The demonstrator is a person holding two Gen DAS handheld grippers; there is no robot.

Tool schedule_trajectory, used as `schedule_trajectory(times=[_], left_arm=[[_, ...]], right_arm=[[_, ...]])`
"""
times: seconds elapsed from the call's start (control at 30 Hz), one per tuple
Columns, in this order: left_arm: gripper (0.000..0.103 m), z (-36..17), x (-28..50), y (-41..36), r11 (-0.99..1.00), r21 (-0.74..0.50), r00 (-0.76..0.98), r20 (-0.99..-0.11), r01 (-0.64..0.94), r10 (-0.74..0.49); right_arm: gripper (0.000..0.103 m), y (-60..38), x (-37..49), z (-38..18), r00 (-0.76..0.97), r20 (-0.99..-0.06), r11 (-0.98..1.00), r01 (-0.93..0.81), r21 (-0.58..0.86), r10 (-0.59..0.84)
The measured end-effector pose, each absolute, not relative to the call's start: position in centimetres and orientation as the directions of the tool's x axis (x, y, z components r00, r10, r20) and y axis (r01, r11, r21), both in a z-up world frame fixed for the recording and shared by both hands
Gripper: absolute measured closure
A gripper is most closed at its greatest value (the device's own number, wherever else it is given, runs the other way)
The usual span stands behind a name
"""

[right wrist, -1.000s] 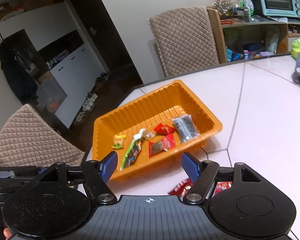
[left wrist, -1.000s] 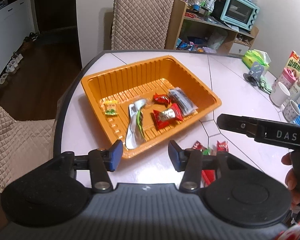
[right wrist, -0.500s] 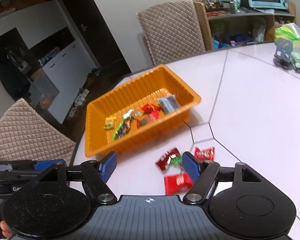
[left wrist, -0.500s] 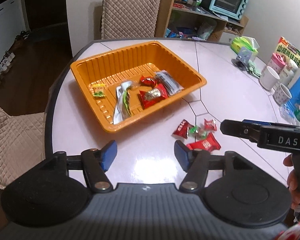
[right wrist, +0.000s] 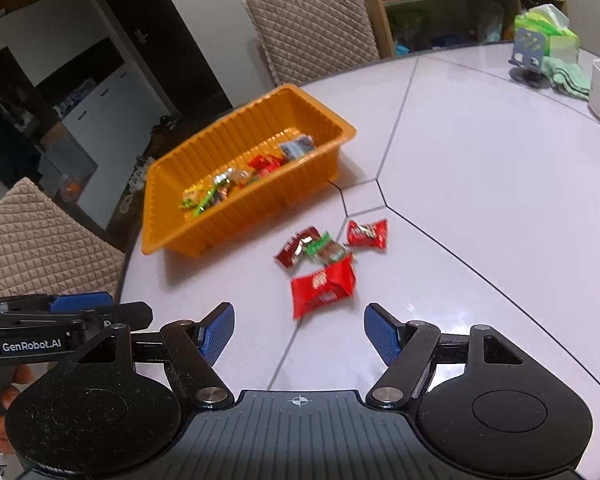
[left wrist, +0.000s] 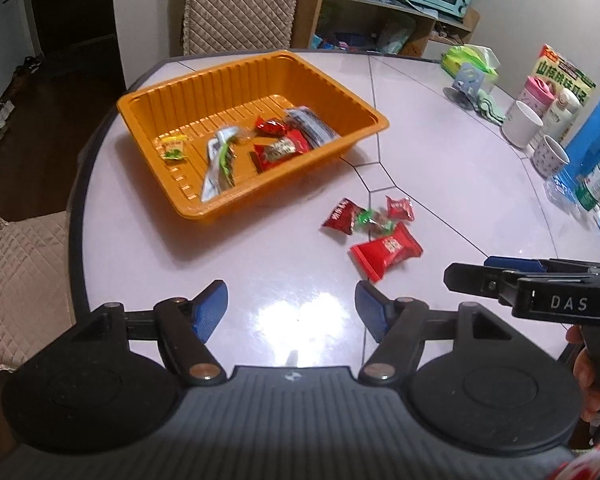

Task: Organize snacks
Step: 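Withdraw both grippers from the tray toward the remaining red snacks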

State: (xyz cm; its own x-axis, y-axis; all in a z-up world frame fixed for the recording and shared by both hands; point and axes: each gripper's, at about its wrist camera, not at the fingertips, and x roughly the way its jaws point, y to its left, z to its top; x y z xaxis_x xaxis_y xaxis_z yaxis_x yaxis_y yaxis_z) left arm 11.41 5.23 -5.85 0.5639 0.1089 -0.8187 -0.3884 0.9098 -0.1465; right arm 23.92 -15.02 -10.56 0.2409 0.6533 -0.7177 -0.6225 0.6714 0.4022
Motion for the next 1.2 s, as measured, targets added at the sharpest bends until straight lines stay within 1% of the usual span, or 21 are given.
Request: schedule_trajectory(times=[0.27,0.53,0.9,1.2], left_arm=[[0.034,-6.5,11.7,3.9,0.928,-0.134,0.574,-0.813,-0.347,0.097],[0.034,-7.4,12.7,2.5,0.952,-0.145,0.593,-0.804,-0.268,0.044],[0.035,-9.5,14.9,0.9,0.979,-0.119,0.600,-0.800,-0.164,0.004],[0.036,-11.8,18.1,0.3,0.994,-0.071,0.576,-0.817,-0.085,-0.009]], right_arm=[[0.031,-16.2,23.7,-11.4,0.272,-0.746,0.709,-0.609,0.356,0.608],[0.031,-17.5,24.1,-11.9,0.289,-0.759,0.739,-0.576,0.349,0.584],[0.031,-18.5,25.0,-13.3,0.306,-0.775,0.773,-0.536,0.340,0.553],[0.031,-18.8,26.1,-14.4,0.309,-0.789,0.793,-0.509,0.335,0.531]])
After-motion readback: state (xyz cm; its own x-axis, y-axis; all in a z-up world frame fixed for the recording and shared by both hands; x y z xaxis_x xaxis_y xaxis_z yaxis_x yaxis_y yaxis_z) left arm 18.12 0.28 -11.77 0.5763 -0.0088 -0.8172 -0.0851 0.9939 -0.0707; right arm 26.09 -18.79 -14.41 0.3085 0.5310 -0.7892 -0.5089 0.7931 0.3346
